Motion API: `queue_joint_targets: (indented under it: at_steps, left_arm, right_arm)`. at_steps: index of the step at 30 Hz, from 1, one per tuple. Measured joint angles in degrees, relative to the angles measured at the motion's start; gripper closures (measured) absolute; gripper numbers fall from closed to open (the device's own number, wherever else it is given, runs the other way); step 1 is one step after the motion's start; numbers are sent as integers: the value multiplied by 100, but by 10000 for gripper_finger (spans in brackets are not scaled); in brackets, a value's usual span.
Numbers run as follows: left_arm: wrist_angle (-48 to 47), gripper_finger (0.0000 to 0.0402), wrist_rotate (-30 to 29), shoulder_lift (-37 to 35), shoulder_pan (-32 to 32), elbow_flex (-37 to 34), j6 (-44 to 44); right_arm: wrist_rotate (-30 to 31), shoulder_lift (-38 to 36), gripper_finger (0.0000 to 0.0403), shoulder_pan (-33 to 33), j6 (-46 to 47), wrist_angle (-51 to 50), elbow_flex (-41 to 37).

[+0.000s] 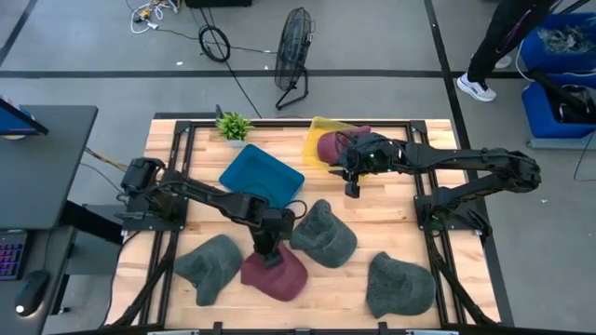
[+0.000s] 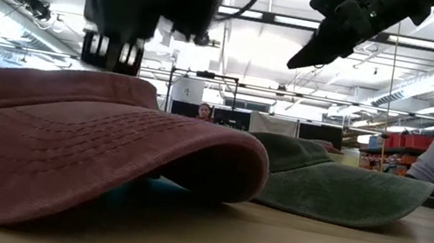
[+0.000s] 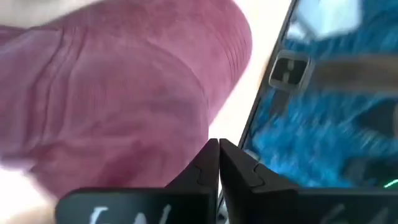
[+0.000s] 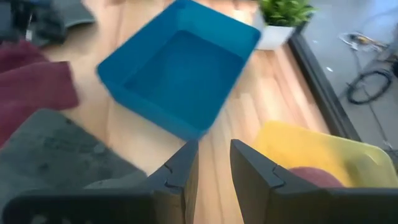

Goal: Pick & Place hat
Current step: Put the red cap into the yellow bin

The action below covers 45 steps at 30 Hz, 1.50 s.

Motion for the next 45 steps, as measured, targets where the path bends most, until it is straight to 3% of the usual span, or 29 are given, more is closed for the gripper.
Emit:
queue_joint_targets:
  at_steps: [4,8,12,17,20,25,30,39,42,45]
  left_arm:
    - [-1346,395,-531,-13,-106,755,487]
    - [-1312,384,-869,-13,-116,840,123]
    - [-1283,335,-896,54,-244,618,420]
    - [-548,254,-939,87,-533,153,666]
    - [402,211,-1167,90,-828,-178,730]
    - [704,171,-1820,94,-1115,-366,942]
    - [607,166,-2548,94,-1147,-366,1054]
    - [532,168,-2278,595,-1210,-364,886]
    - [644,189,-2155,680,-1217,-362,890]
    - [612,239,-1976,680,-1189,-362,898]
  right_arm:
    - [-288,0,307,63,-111,-41,0]
    - [-312,0,307,125,-102,-41,0]
    - [-312,0,307,162,-102,-41,0]
    - [-310,-2,307,170,-101,-102,0]
    - [-309,-1,307,170,-73,-173,0]
    - [-308,9,307,170,-58,-229,0]
    - [-308,13,307,170,-75,-287,0]
    - [-306,13,307,170,-98,-299,-1]
    - [-306,13,307,170,-98,-312,-2]
    - [-306,13,307,170,-93,-330,-2]
